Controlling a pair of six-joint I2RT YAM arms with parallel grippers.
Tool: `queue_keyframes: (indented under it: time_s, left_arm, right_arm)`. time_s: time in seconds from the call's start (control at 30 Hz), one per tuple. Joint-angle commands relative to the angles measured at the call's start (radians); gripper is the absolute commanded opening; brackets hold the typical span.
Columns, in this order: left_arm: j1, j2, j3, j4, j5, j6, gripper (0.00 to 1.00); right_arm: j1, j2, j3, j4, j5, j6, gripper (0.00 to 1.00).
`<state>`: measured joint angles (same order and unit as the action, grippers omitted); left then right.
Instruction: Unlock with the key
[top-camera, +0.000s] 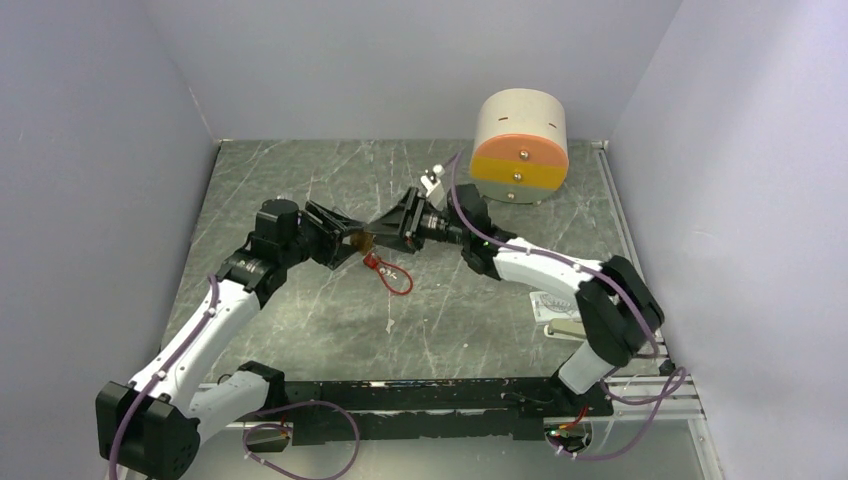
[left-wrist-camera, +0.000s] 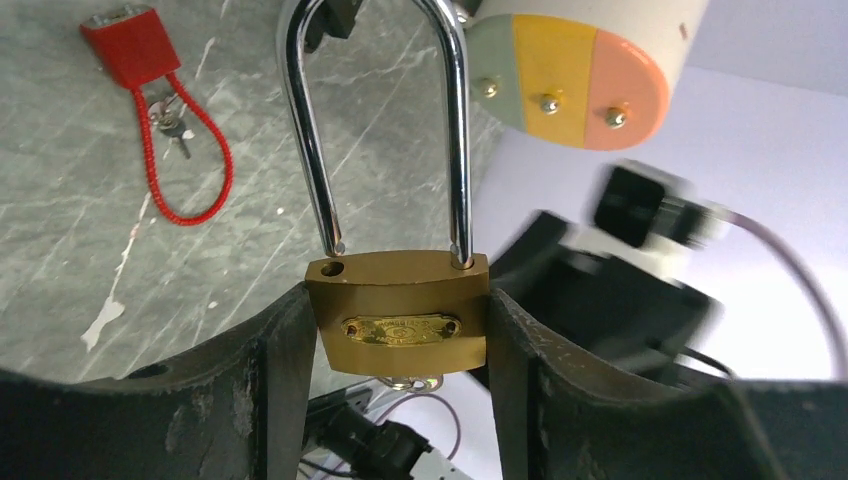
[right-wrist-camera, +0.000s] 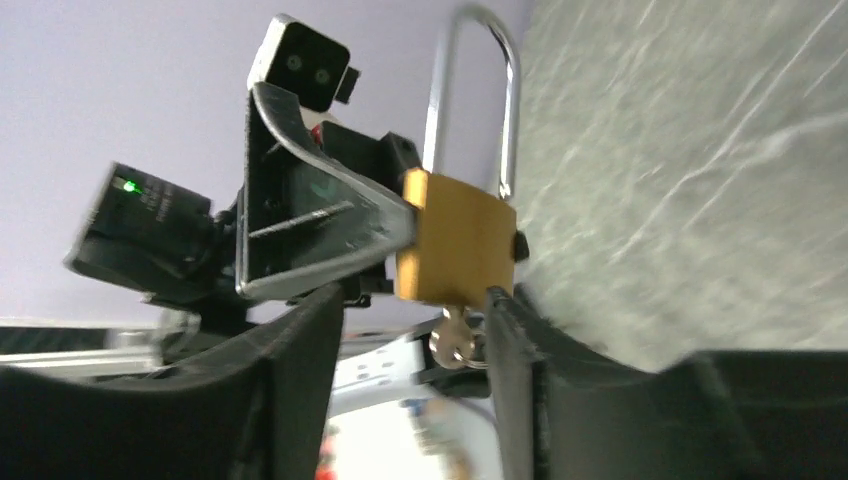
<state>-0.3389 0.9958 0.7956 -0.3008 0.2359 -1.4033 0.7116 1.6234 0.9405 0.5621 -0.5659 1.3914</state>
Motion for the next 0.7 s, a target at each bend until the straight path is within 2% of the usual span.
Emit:
queue_keyframes:
  time_s: [0.0,0.1,0.33,0.5,0.57,0.67]
  left_arm:
    - [-0.009,0.020,0.137,-0.081,0.019,0.072,0.23]
    - [-0.008,0.034,0.175,-0.119,0.014,0.087,0.23]
    - [-0.002,0.047,0.228,-0.193,0.005,0.040,0.23]
    - [0.000,0.079,0.245,-0.208,0.039,0.046,0.23]
    - [0.000,0.079,0.241,-0.205,0.047,0.043,0.23]
    - [0.001,0.075,0.237,-0.205,0.056,0.042,0.24]
  right_arm:
    - [0.007,-0.148,0.168,-0.479,0.181,-0.621,0.64]
    - [0.010,-0.186,0.124,-0.451,0.193,-0.703,0.73]
    - [0.115,-0.161,0.146,-0.422,0.322,-0.795,0.76]
    - [0.136,-0.100,0.205,-0.392,0.381,-0.783,0.76]
    - [0.142,-0.078,0.228,-0.375,0.394,-0.777,0.75]
    - [0.146,-0.030,0.288,-0.387,0.395,-0.775,0.63]
